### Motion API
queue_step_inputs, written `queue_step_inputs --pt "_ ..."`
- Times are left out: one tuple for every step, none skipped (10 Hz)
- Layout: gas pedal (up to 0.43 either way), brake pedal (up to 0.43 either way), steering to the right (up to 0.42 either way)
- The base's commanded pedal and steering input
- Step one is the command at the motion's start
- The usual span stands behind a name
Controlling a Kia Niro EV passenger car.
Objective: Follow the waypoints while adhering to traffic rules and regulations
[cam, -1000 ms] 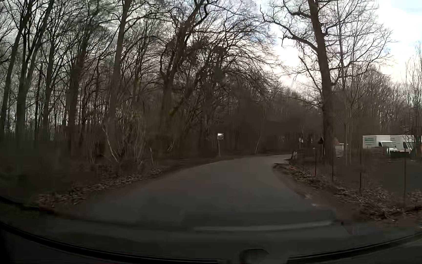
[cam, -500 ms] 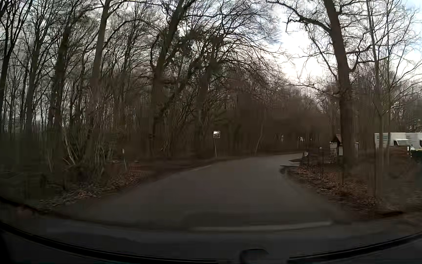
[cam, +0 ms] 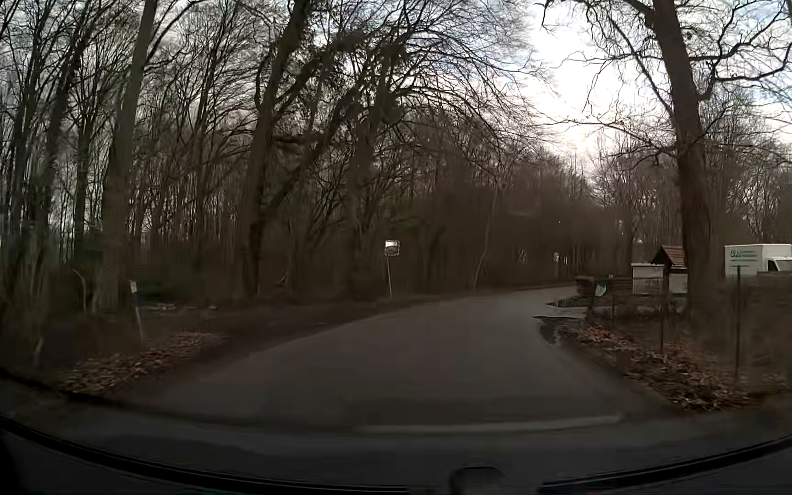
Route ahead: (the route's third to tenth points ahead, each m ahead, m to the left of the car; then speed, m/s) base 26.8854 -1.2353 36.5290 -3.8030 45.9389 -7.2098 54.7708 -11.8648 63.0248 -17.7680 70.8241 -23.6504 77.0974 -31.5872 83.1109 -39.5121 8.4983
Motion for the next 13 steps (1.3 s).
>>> queue_step_inputs --pt "0.118 0.000 0.036" --pt "0.118 0.000 0.036" --pt "0.118 0.000 0.036" --pt "0.118 0.000 0.038" --pt "0.118 0.000 0.041" --pt "0.118 0.000 0.045" --pt "0.118 0.000 0.047" --pt "0.118 0.000 0.047" --pt "0.118 0.000 0.047" --pt "0.118 0.000 0.047" --pt "0.118 0.000 0.047" --pt "0.118 0.000 0.048" --pt "0.118 0.000 0.049"
